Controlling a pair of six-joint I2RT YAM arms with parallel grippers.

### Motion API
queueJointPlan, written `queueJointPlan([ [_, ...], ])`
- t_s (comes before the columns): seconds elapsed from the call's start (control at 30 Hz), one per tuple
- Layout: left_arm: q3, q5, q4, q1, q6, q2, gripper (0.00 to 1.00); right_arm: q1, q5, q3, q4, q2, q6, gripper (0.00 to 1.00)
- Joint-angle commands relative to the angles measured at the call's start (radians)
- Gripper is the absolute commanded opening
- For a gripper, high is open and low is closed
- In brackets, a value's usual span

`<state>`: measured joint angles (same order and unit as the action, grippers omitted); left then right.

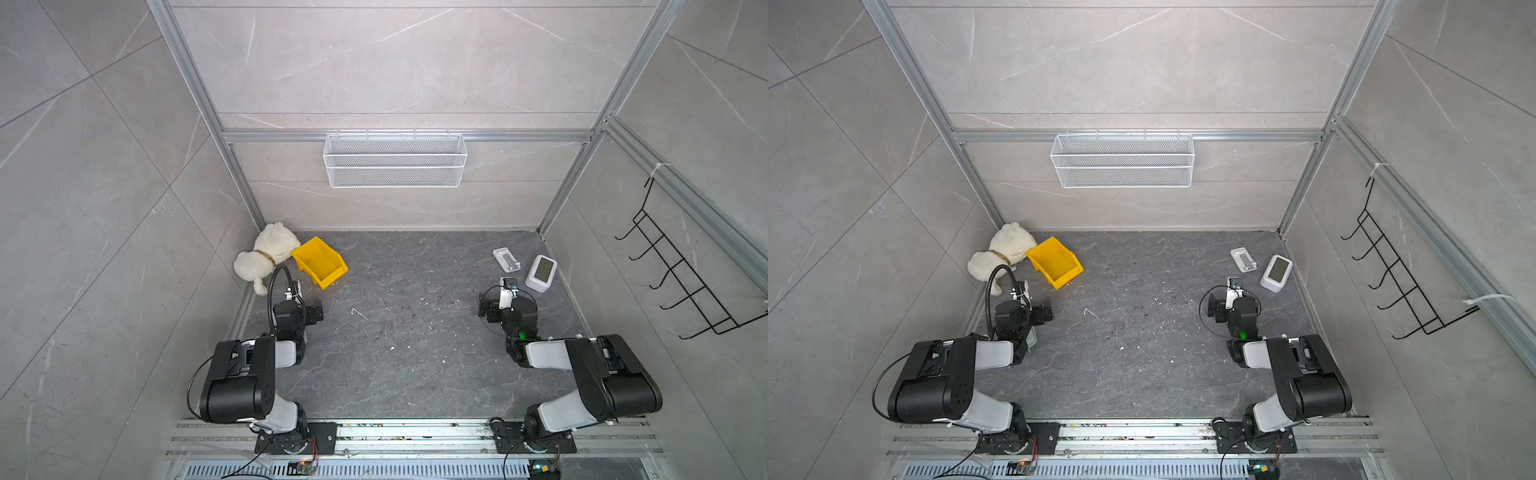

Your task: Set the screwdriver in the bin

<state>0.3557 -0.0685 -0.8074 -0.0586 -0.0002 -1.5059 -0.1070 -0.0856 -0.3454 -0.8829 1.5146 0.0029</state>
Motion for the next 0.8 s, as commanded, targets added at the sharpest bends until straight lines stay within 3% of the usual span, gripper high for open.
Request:
queueJointPlan([
  [0.0,0.013,0.012,-0.025,0.005,-0.01,0.005,1.0,0.003,0.009,-0.018,0.013,0.0,-0.01,0.99],
  [0.77,-0.003,-0.026,-0.041,0.006,-0.012,0.022,1.0,0.003,0.009,-0.014,0.006,0.0,-0.009,0.99],
])
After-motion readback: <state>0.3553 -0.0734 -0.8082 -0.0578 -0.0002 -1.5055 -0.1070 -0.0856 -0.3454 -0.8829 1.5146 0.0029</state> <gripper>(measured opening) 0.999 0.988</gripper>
